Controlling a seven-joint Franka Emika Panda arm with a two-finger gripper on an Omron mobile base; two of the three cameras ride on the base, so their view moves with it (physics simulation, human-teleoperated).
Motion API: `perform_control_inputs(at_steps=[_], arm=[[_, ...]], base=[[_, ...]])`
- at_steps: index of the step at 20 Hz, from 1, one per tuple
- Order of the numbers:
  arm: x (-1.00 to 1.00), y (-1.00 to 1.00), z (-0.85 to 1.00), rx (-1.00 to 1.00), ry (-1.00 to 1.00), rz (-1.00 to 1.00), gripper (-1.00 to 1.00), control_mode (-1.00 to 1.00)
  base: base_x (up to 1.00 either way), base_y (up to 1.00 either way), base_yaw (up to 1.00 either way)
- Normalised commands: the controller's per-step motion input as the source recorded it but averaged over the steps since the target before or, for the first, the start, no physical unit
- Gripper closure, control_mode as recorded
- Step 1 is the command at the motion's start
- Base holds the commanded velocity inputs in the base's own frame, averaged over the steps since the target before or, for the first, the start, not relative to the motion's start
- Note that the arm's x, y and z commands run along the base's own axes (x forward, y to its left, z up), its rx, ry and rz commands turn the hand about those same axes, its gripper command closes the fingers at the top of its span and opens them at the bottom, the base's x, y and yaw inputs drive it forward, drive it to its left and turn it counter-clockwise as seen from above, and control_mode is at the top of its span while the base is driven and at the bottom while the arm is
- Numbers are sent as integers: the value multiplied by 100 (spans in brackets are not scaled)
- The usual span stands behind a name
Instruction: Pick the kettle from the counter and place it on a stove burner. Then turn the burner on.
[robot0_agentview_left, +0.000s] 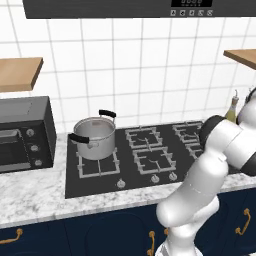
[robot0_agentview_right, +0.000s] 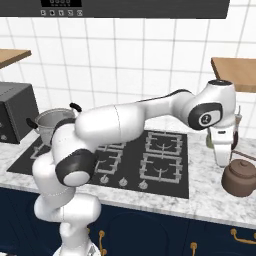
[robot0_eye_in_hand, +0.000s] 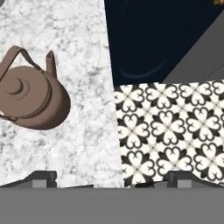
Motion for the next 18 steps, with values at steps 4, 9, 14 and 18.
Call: perform_control_inputs(at_steps=[4, 9, 14, 18], arm=[[19, -21, -29, 1, -8, 0, -100, -100], [16, -19, -26, 0, -3, 0, -100, -100], [7, -20, 0, 0, -3, 0, -100, -100], [27, -16, -6, 0, -1, 0, -100, -100]], base=[[0, 0, 0], [0, 0, 0], [0, 0, 0], [0, 0, 0]])
